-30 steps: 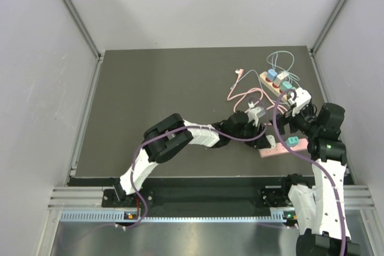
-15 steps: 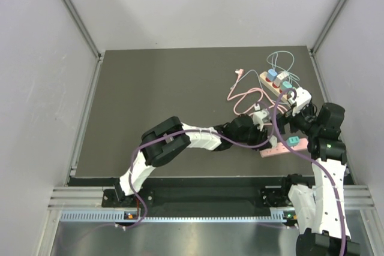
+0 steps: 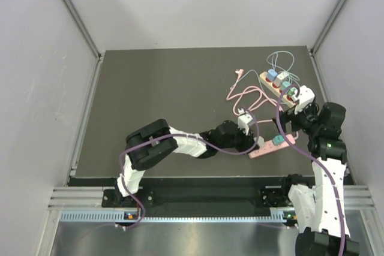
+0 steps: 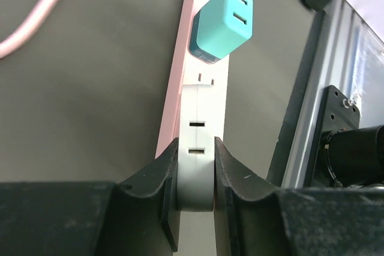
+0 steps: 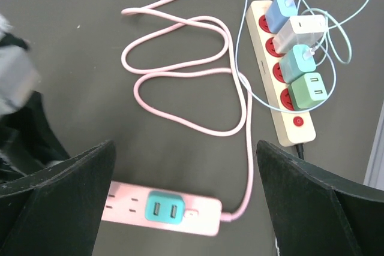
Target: Pull the plug off the socket
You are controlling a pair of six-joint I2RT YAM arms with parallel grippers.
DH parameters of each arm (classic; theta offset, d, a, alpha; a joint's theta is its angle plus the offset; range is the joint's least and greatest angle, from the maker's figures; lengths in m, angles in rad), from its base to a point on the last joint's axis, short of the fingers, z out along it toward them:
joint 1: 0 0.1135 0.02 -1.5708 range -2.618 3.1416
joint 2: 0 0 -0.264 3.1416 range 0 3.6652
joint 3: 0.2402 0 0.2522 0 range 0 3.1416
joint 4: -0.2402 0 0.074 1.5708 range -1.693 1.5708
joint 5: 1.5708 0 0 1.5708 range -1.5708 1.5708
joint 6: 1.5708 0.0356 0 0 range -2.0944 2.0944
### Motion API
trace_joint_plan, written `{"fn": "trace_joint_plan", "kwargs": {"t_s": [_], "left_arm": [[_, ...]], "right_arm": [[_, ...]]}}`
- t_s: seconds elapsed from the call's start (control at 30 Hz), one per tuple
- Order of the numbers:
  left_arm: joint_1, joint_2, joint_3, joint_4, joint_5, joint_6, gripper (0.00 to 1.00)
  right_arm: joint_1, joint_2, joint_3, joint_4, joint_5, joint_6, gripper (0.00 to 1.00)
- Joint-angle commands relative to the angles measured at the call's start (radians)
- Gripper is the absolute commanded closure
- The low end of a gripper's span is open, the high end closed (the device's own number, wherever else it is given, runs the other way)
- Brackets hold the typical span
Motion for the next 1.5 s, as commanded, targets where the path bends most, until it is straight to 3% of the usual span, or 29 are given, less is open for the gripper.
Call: {"fn": "trace_joint_plan", "kwargs": {"t_s": [0.0, 0.33, 0.6, 0.77, 0.87, 1.0, 1.03, 1.07, 1.13, 1.23, 1.37, 1.47], "left_arm": [[0.01, -0.155, -0.07, 0.134, -0.139, 0.005, 1.0], [0.02, -0.396, -0.299, 0.114, -0.412, -0.062, 1.0], [0.033, -0.569, -0.409, 0.111, -0.602, -0.107, 1.0], [0.037, -0.594, -0.417, 0.175, -0.673, -0.156, 1.0], [0.037, -0.58, -0.388, 0.199, -0.681, -0.157, 1.0], [0.037, -0.551, -0.351, 0.227, -0.7, -0.162, 1.0], [0.037, -0.544, -0.339, 0.23, -0.702, -0.165, 1.0], [0.037, -0.539, -0.334, 0.235, -0.705, -0.168, 1.0], [0.037, -0.525, -0.324, 0.253, -0.704, -0.183, 1.0], [0.037, -0.511, -0.307, 0.267, -0.698, -0.205, 1.0], [0.037, -0.494, -0.291, 0.278, -0.69, -0.229, 1.0], [0.037, -0.488, -0.285, 0.288, -0.684, -0.248, 1.0]], "right_arm": [[-0.014, 0.017, 0.034, 0.036, -0.015, 0.037, 0.0], [-0.016, 0.132, 0.063, -0.061, -0.278, 0.007, 0.0], [-0.016, 0.362, 0.099, -0.108, -0.456, 0.066, 0.0], [-0.008, 0.562, 0.089, -0.064, -0.635, 0.181, 0.0], [0.02, 0.626, 0.082, 0.055, -0.619, 0.337, 0.0], [0.085, 0.594, 0.004, 0.371, -0.528, 0.633, 0.0], [0.119, 0.578, -0.018, 0.543, -0.481, 0.702, 0.0], [0.138, 0.552, -0.057, 0.62, -0.45, 0.829, 0.0], [0.199, 0.538, -0.093, 0.786, -0.345, 0.928, 0.0], [0.285, 0.564, -0.113, 0.855, -0.27, 1.042, 0.0], [0.322, 0.645, -0.133, 1.075, -0.279, 1.25, 0.0], [0.326, 0.691, -0.121, 1.103, -0.258, 1.3, 0.0]]}}
